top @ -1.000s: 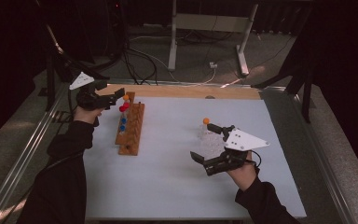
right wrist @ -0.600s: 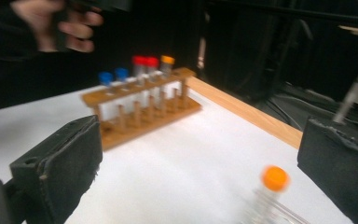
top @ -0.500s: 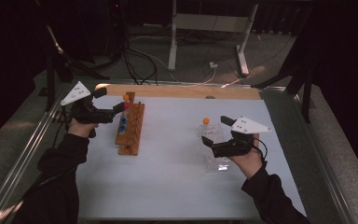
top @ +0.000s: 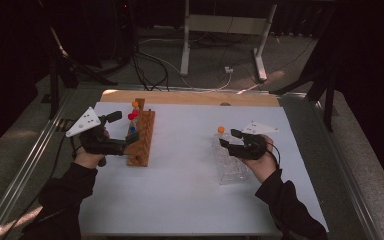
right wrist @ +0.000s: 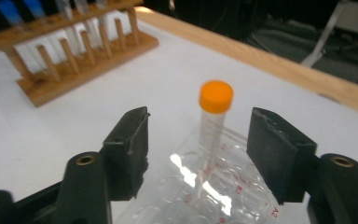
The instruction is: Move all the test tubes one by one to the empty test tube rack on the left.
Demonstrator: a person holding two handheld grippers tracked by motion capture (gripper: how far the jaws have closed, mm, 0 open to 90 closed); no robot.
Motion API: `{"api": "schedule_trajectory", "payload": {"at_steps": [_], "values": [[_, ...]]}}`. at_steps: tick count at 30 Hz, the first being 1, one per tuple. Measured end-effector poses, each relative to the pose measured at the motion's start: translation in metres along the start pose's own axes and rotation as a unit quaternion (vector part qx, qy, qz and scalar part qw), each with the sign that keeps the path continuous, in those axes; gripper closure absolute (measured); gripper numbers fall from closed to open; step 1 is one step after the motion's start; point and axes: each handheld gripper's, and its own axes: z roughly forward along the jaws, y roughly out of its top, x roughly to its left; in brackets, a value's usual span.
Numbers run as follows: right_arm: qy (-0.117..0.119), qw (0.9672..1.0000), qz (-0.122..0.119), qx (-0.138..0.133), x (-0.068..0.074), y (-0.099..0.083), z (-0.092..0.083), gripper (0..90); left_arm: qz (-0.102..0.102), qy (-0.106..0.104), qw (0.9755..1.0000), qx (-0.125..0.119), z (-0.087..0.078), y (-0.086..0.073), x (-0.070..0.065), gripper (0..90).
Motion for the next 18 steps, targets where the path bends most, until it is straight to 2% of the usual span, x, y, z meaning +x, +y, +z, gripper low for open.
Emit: {"api": "schedule_trajectory", "payload": {"at_steps": [9,13,18], "values": [[0.008,0.9991,0.024,0.034,-0.011,0.000,0.025,56.4,0.004,-0.013,0.9999,0.002,-0.003,-0.010,-0.009,0.6],[0.007,0.9985,0.026,0.048,-0.012,0.000,0.034,60.4,0.005,-0.015,0.9999,0.006,-0.003,-0.012,-0.010,0.6],[0.009,0.9983,0.024,0.052,-0.012,0.001,0.040,70.6,0.005,-0.016,0.9998,0.009,-0.002,-0.013,-0.009,0.6]]}}
